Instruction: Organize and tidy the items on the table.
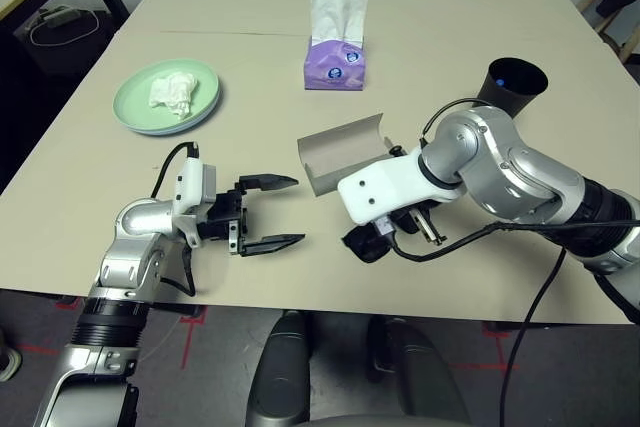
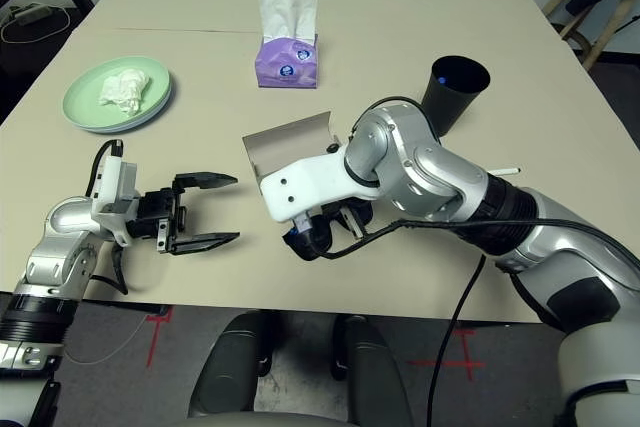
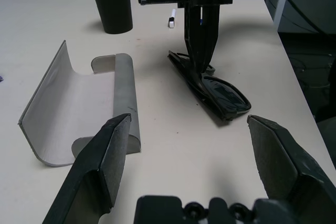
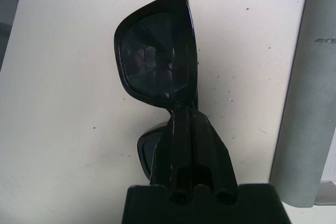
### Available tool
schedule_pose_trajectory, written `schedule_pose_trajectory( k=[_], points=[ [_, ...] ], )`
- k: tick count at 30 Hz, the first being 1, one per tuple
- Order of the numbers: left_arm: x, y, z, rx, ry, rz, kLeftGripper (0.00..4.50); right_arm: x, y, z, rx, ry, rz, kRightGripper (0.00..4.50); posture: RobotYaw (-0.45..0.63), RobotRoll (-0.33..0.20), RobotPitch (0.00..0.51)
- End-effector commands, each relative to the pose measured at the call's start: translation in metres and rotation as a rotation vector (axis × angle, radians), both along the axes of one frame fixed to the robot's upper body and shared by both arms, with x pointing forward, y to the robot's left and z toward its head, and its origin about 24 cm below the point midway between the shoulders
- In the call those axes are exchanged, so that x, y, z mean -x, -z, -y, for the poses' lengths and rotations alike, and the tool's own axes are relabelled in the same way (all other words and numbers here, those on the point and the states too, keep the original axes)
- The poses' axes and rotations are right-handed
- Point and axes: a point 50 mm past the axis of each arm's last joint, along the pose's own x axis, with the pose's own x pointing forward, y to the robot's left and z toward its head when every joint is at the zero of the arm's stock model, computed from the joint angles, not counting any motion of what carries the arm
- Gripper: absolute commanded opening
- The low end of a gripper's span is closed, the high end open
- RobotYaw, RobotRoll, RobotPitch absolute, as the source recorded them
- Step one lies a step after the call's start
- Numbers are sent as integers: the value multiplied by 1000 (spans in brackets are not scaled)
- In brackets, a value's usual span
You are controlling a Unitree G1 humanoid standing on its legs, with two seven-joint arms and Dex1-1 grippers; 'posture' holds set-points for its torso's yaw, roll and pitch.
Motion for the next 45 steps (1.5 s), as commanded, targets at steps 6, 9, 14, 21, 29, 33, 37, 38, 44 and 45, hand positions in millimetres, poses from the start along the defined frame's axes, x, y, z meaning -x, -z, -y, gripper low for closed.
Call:
schedule_pose_trajectory(
  k=[6,9,14,21,29,33,37,38,44,45],
  points=[
    [-1,1,1,-21,16,4,4500,2,0,1,4,-15,-2,2230,215,0,194],
    [0,1,0,-23,15,4,4500,2,1,1,7,-17,-2,3343,215,0,194],
    [0,1,0,-22,12,5,4500,2,3,2,15,-25,-5,4458,218,0,194],
    [1,1,1,-21,11,8,4500,0,9,2,54,-83,39,4458,227,0,196],
    [2,1,0,-22,7,9,4500,-4,8,-1,54,-114,70,4458,229,0,192],
    [1,1,0,-24,6,10,4500,-4,10,-1,55,-125,75,4295,228,0,192],
    [1,1,1,-25,6,11,4500,-3,12,1,58,-135,69,3127,227,0,191],
    [1,1,1,-25,6,11,4500,-2,13,1,58,-137,68,2722,228,0,191],
    [1,1,0,-26,5,13,4500,-2,17,3,59,-140,62,717,228,0,189],
    [0,1,0,-26,5,12,4500,-2,17,4,59,-140,61,637,228,0,188]
  ],
)
